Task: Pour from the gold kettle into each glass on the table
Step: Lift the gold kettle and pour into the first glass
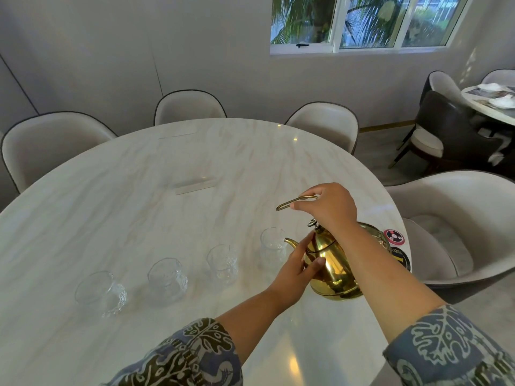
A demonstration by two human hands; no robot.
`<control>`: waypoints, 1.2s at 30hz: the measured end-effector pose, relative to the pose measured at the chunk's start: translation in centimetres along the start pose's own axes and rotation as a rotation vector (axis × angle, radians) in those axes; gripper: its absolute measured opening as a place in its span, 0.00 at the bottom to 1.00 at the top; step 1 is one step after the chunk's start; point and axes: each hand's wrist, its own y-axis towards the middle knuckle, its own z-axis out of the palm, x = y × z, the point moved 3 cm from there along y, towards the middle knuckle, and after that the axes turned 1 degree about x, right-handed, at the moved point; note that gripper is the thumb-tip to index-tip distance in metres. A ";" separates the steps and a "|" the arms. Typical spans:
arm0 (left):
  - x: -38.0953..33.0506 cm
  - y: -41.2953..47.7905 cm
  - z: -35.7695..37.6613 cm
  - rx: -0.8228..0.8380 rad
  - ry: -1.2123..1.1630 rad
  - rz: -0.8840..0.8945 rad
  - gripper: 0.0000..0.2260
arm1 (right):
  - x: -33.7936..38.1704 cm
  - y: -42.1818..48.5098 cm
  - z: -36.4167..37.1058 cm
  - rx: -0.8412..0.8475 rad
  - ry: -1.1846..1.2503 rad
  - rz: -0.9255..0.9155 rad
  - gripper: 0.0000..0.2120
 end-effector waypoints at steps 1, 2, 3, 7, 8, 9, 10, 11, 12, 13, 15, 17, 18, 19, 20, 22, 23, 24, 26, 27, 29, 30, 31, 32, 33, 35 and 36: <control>-0.2 -0.1 0.0 0.000 -0.002 -0.002 0.24 | 0.1 0.0 0.0 0.005 -0.005 -0.001 0.15; -0.3 -0.1 -0.1 0.000 -0.003 -0.004 0.24 | 0.3 0.0 0.0 0.009 -0.009 -0.002 0.15; -0.4 -0.2 -0.1 0.000 -0.006 -0.005 0.24 | 0.4 0.0 0.0 0.013 -0.012 -0.001 0.15; -0.8 -0.2 -0.3 0.004 -0.003 -0.008 0.24 | 0.7 0.1 -0.2 0.014 -0.015 -0.004 0.14; -0.9 -0.2 -0.3 0.006 -0.003 -0.010 0.24 | 0.8 0.2 -0.2 0.013 -0.015 -0.003 0.14; -1.0 -0.1 -0.3 0.007 -0.008 -0.011 0.24 | 0.8 0.2 -0.2 0.013 -0.015 0.000 0.14; -1.1 -0.1 -0.4 0.009 -0.011 -0.011 0.24 | 0.9 0.3 -0.3 0.013 -0.017 0.002 0.14; -1.2 -0.1 -0.4 0.009 -0.012 -0.011 0.24 | 0.9 0.3 -0.3 0.013 -0.021 0.005 0.14; -1.2 -0.1 -0.4 0.009 -0.011 -0.009 0.24 | 1.0 0.4 -0.3 0.014 -0.027 0.006 0.14; -1.2 -0.1 -0.4 0.008 -0.014 -0.008 0.24 | 1.1 0.4 -0.3 0.016 -0.035 0.007 0.14; -1.3 -0.2 -0.4 0.010 -0.027 -0.010 0.24 | 1.3 0.4 -0.4 0.024 -0.057 0.000 0.14; -1.4 -0.1 -0.4 0.014 -0.038 -0.019 0.24 | 1.5 0.4 -0.4 0.028 -0.081 -0.014 0.14; -1.4 -0.1 -0.4 0.016 -0.040 -0.023 0.25 | 1.6 0.4 -0.4 0.029 -0.087 -0.018 0.15; -1.5 -0.1 -0.4 0.017 -0.044 -0.025 0.25 | 1.7 0.4 -0.5 0.030 -0.089 -0.018 0.14; -1.6 -0.1 -0.4 0.020 -0.049 -0.025 0.25 | 1.7 0.4 -0.5 0.031 -0.089 -0.017 0.14; -1.7 -0.2 -0.3 0.022 -0.065 -0.025 0.25 | 1.7 0.6 -0.5 0.035 -0.094 -0.018 0.14; -1.8 -0.3 -0.3 0.020 -0.070 -0.026 0.25 | 1.7 0.6 -0.5 0.034 -0.096 -0.019 0.14; -1.9 -0.3 -0.3 0.019 -0.072 -0.026 0.25 | 1.7 0.6 -0.5 0.032 -0.097 -0.019 0.15; -2.0 -0.3 -0.4 0.017 -0.077 -0.022 0.25 | 1.7 0.7 -0.4 0.029 -0.100 -0.019 0.15; -2.0 -0.3 -0.4 0.017 -0.079 -0.022 0.25 | 1.7 0.7 -0.4 0.030 -0.103 -0.020 0.16; -1.9 -0.3 -0.4 0.019 -0.080 -0.026 0.25 | 1.7 0.7 -0.4 0.037 -0.110 -0.020 0.16; -1.9 -0.2 -0.3 0.020 -0.080 -0.027 0.25 | 1.7 0.8 -0.4 0.039 -0.112 -0.021 0.16; -1.9 -0.2 -0.3 0.021 -0.081 -0.026 0.25 | 1.7 0.8 -0.4 0.040 -0.113 -0.020 0.16; -1.9 -0.2 -0.2 0.022 -0.082 -0.025 0.25 | 1.8 0.9 -0.5 0.040 -0.111 -0.020 0.16; -2.0 -0.2 -0.2 0.022 -0.080 -0.024 0.25 | 1.8 0.9 -0.5 0.038 -0.109 -0.020 0.16; -2.1 -0.2 -0.2 0.019 -0.073 -0.022 0.25 | 1.8 0.9 -0.6 0.031 -0.106 -0.022 0.16; -2.1 -0.2 -0.2 0.017 -0.074 -0.019 0.25 | 1.9 0.9 -0.6 0.029 -0.109 -0.027 0.16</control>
